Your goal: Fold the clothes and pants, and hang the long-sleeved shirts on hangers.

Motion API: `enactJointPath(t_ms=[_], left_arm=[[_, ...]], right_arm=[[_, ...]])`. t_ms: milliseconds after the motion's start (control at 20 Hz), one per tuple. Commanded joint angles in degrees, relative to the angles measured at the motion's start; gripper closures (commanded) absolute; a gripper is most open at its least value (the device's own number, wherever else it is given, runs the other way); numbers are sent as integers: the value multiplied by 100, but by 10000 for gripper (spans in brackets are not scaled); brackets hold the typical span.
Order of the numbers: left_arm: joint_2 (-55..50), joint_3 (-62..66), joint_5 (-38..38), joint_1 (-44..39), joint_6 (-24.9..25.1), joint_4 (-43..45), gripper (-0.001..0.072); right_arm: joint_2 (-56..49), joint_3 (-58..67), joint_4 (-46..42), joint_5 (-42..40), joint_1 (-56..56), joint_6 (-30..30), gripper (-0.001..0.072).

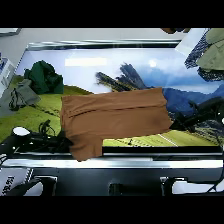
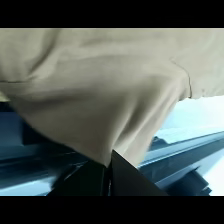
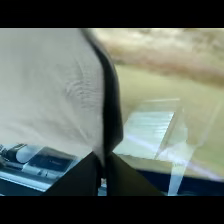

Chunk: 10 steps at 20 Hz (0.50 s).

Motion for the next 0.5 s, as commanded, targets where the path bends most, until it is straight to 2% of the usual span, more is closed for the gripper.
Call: enactJointPath(t_ms=[0, 150, 250, 450], left_arm=[[417, 422, -627, 389, -177, 901, 690], [850, 514, -1069, 387, -304, 1331, 690], [1143, 520, -1412, 387, -391, 1506, 690], [1735, 522, -1816, 387, -802, 1749, 690]], right_arm=[[647, -323, -44, -87, 129, -7, 683], [1556, -1266, -284, 155, 656, 140, 683], [2262, -1849, -800, 101, 977, 461, 683], [3648, -2124, -1808, -260, 1062, 999, 683]])
